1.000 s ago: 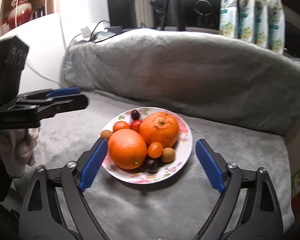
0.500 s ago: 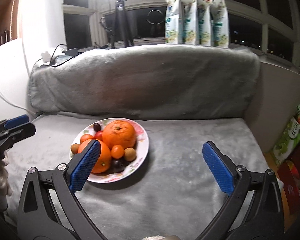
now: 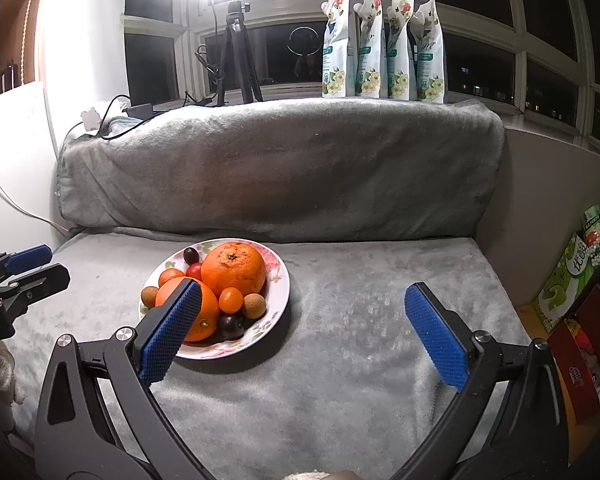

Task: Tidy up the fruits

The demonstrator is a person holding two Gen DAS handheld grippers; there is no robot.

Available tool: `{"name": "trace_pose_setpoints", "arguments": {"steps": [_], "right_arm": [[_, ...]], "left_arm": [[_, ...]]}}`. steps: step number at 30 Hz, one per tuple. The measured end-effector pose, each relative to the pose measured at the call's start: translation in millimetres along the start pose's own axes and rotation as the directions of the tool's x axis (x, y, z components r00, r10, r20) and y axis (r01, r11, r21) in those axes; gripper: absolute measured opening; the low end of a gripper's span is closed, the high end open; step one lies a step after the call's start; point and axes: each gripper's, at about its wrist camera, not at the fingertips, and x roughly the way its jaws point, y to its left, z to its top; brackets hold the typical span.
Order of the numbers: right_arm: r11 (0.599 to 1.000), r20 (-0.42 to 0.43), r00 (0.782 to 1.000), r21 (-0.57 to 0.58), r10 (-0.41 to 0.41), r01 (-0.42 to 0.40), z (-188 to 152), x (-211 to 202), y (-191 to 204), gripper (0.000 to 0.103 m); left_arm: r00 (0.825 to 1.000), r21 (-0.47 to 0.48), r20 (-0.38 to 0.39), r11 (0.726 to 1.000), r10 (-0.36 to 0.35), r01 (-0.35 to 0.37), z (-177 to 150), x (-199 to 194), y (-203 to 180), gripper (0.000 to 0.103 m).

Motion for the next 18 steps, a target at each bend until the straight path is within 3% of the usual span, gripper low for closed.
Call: {"name": "trace_pose_setpoints", "arguments": {"steps": [18], "right_arm": [[1.0, -0.004, 1.0, -0.004, 0.0, 0.0, -1, 0, 1, 0.103]], "left_arm": [[0.999, 0.02, 0.033, 1.0, 0.006, -0.007, 2, -11, -4, 0.081]]}}
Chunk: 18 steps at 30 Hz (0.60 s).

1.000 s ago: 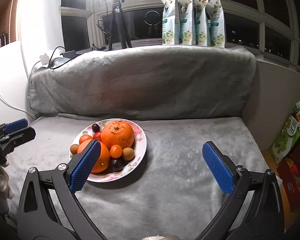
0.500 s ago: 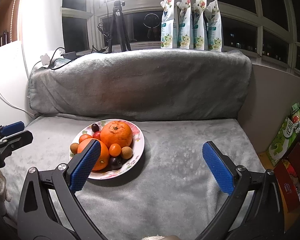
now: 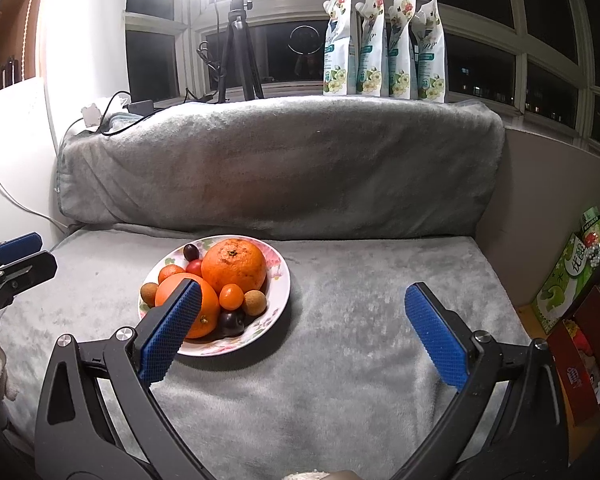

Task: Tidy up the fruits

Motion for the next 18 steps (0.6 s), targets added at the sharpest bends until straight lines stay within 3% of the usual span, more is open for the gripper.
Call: {"name": "trace_pose_setpoints", "arguments": {"steps": [18], "right_arm": [[1.0, -0.005, 1.0, -0.002, 0.007, -0.007, -1.2, 1.8, 2.1, 0.103]], "left_arm": [[1.0, 0.015, 0.022, 1.0, 0.002, -0.002, 0.8, -5.5, -2.9, 0.081]]}}
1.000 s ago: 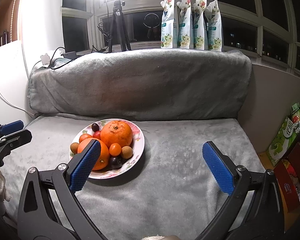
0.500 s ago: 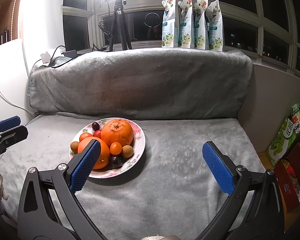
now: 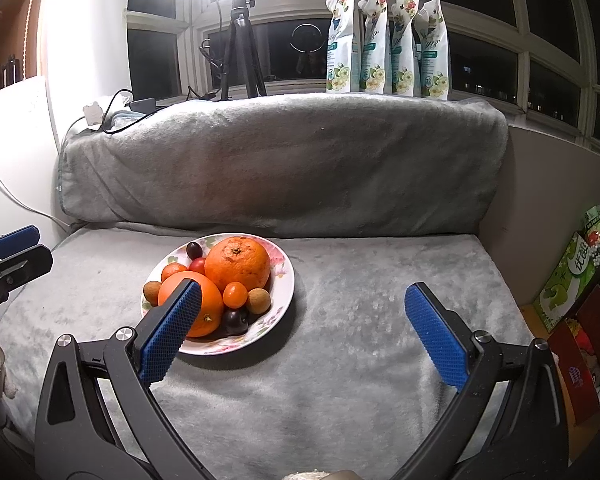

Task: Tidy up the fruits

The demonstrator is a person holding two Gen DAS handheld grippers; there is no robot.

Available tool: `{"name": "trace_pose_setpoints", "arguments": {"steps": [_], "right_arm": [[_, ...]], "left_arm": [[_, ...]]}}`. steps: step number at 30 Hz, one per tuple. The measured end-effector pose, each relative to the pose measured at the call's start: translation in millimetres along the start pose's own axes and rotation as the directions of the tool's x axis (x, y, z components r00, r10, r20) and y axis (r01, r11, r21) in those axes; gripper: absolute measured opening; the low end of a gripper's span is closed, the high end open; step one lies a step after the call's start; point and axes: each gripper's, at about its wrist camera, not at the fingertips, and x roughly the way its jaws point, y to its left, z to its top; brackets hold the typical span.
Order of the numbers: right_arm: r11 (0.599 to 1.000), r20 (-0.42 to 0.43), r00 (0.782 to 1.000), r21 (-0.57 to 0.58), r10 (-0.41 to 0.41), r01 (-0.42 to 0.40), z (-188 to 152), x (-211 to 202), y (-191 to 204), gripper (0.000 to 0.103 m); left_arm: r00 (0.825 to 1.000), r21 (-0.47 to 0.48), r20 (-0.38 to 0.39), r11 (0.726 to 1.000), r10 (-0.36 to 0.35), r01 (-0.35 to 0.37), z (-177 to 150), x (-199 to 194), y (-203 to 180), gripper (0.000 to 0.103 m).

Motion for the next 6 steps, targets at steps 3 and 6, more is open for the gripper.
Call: {"name": "trace_pose_setpoints", "arguments": {"steps": [3, 6], "right_arm": [[1.0, 0.0, 1.0, -0.001, 0.0, 0.0, -0.3, 0.8, 0.3, 0.103], [1.0, -0.003, 1.0, 0.0, 0.002, -0.002, -1.1, 1.4, 0.2, 0.103]], "left_arm": [[1.0, 0.001, -0.002, 1.0, -0.001, 0.001, 0.5, 0.1, 0.0, 0.081], [1.0, 0.0, -0.002, 1.0, -0.001, 0.001, 0.4, 0.3, 0.2, 0.081]]}}
